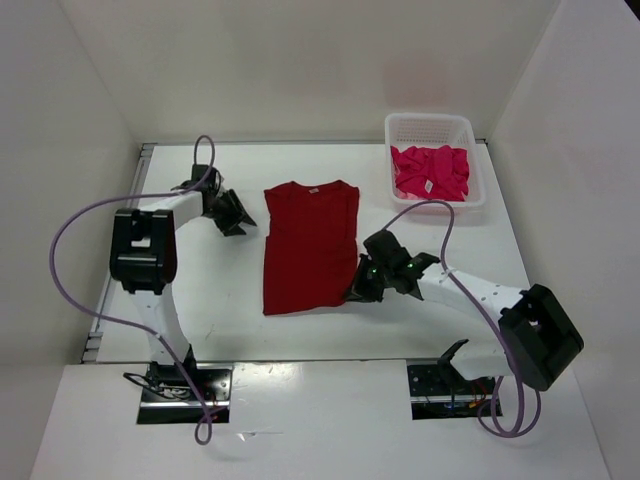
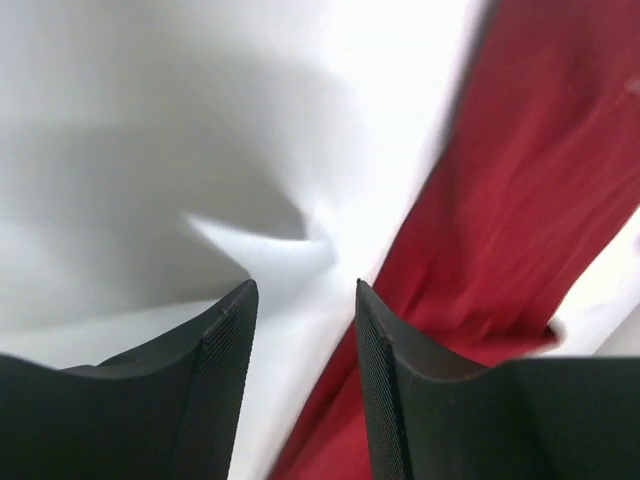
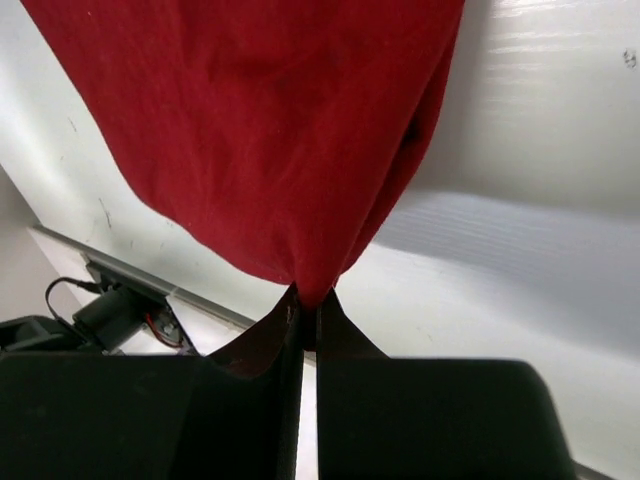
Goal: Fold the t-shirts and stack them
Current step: Grab one side of the 2/3 rectangular tshirt with both arms
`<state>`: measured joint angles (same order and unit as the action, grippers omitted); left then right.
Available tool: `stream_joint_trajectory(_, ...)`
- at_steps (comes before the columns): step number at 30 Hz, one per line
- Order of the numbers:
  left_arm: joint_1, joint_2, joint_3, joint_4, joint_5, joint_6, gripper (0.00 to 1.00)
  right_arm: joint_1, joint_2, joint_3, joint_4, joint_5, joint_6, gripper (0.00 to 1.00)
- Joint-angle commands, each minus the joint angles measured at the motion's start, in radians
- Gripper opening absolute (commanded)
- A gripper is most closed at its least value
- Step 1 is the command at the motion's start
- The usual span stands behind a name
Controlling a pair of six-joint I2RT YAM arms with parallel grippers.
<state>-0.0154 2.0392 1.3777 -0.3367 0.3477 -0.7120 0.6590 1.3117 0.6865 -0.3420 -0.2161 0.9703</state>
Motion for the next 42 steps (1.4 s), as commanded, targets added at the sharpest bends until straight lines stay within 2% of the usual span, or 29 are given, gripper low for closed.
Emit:
stream_joint_trajectory(1,-0.009,-0.192,-0.161,-0.064,0.019,0.049,0.52,0.001,-0.011,-0.042,0.040,0.035,0.024,0.00)
stream_joint_trajectory(3,-0.021,-0.302,-0.303,-0.071,0.054,0.049,0.53,0.001,-0.011,-0.067,0.060,0.023,0.024,0.00)
stream_joint_trajectory(6,-0.083,-0.437,-0.440,-0.107,0.088,0.046,0.53,0.001,-0.020,-0.090,0.060,0.035,0.024,0.00)
stream_joint_trajectory(7,-0.096,-0.471,-0.542,-0.116,0.102,0.036,0.53,0.010,-0.029,-0.100,0.060,0.035,0.024,0.00)
stream_joint_trajectory(11,-0.173,-0.641,-0.713,-0.149,0.112,-0.047,0.53,0.010,-0.042,-0.125,0.070,0.044,0.024,0.00)
stream_joint_trajectory(16,-0.210,-0.708,-0.770,-0.159,0.112,-0.087,0.63,0.010,-0.042,-0.143,0.080,0.044,0.015,0.00)
stream_joint_trajectory(23,-0.299,-0.620,-0.770,-0.070,0.112,-0.127,0.63,0.010,-0.042,-0.143,0.089,0.044,0.015,0.00)
stream_joint_trajectory(26,-0.334,-0.583,-0.753,-0.055,0.102,-0.141,0.53,0.010,-0.051,-0.143,0.089,0.044,0.015,0.00)
stream_joint_trajectory(27,-0.334,-0.573,-0.753,-0.044,0.102,-0.153,0.46,0.010,-0.051,-0.143,0.089,0.044,0.015,0.00)
stream_joint_trajectory(30,-0.344,-0.551,-0.732,-0.035,0.079,-0.162,0.33,0.010,-0.060,-0.143,0.089,0.044,0.015,0.00)
stream_joint_trajectory(31,-0.344,-0.551,-0.732,-0.035,0.070,-0.162,0.24,0.010,-0.060,-0.143,0.089,0.044,0.015,0.00)
stream_joint_trajectory(34,-0.344,-0.551,-0.721,-0.025,0.060,-0.162,0.06,0.010,-0.069,-0.153,0.080,0.044,0.015,0.00)
stream_joint_trajectory(35,-0.344,-0.551,-0.721,-0.034,0.048,-0.162,0.03,0.010,-0.069,-0.153,0.080,0.044,0.015,0.00)
stream_joint_trajectory(36,-0.344,-0.551,-0.721,-0.035,0.037,-0.162,0.00,0.010,-0.078,-0.165,0.080,0.044,0.015,0.00)
stream_joint_trajectory(42,-0.344,-0.622,-0.712,-0.077,0.037,-0.153,0.00,0.031,-0.097,-0.183,0.051,0.035,0.034,0.00)
